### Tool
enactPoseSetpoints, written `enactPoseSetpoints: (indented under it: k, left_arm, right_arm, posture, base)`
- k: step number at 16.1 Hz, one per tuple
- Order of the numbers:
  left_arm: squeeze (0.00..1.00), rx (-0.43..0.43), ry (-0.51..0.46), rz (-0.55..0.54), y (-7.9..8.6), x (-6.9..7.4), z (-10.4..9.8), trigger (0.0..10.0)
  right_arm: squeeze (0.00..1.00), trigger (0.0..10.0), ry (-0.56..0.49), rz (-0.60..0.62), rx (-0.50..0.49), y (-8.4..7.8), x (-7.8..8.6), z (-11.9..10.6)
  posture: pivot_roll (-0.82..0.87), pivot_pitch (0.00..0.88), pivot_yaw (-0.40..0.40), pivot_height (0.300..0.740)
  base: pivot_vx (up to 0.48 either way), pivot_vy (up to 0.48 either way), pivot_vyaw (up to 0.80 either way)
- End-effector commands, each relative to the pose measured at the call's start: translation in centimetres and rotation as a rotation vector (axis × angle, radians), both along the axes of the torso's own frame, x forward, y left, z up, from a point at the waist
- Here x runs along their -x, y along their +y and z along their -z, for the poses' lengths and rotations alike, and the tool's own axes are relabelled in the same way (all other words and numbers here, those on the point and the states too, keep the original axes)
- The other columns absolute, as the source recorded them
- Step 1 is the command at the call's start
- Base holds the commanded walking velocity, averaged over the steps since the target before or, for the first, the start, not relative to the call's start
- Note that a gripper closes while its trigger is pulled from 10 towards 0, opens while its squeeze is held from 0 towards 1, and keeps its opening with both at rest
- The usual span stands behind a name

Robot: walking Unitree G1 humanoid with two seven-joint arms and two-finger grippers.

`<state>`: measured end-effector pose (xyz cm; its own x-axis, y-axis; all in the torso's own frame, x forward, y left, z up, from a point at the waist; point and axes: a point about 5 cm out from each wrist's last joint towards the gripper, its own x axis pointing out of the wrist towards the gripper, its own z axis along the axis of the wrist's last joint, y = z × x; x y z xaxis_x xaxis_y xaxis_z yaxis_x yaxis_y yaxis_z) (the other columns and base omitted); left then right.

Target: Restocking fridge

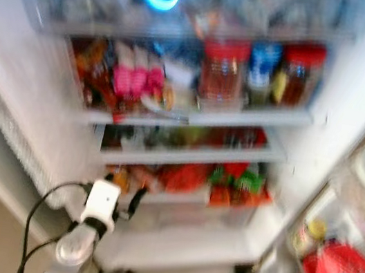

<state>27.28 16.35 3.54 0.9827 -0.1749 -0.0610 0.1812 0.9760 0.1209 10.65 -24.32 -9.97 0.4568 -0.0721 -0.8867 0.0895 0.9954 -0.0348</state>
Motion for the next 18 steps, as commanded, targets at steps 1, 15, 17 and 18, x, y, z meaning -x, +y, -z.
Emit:
enactPoseSetpoints:
  k: [1,15,17,18]
  left_arm:
    - [0.00,0.009,0.039,-0.056,1.2,0.4,0.7,10.0]
    - [0.00,0.026,0.618,-0.326,5.8,5.3,8.6,10.0]
    - [0.00,0.018,0.670,-0.342,5.8,6.2,9.4,10.0]
    - [0.00,0.016,0.681,-0.348,5.9,6.4,9.5,10.0]
  right_arm:
    - [0.00,10.0,0.005,-0.006,-0.003,0.0,0.1,0.0]
    - [0.00,10.0,-0.002,0.000,-0.023,0.8,-0.3,0.1]
    - [0.00,10.0,-0.006,0.006,-0.035,1.1,-0.4,0.2]
    - [0.00,10.0,-0.007,0.007,-0.039,1.1,-0.4,0.2]
  posture:
    - [-0.12,0.000,0.053,0.629]
    - [-0.09,0.000,0.066,0.629]
    - [-0.09,0.000,0.073,0.629]
    - [-0.09,0.000,0.073,0.629]
  base:
    - [-0.319,0.000,0.00]
    - [-0.110,0.133,0.00]
    - [0.000,0.454,0.00]
    - [0.000,0.454,0.00]
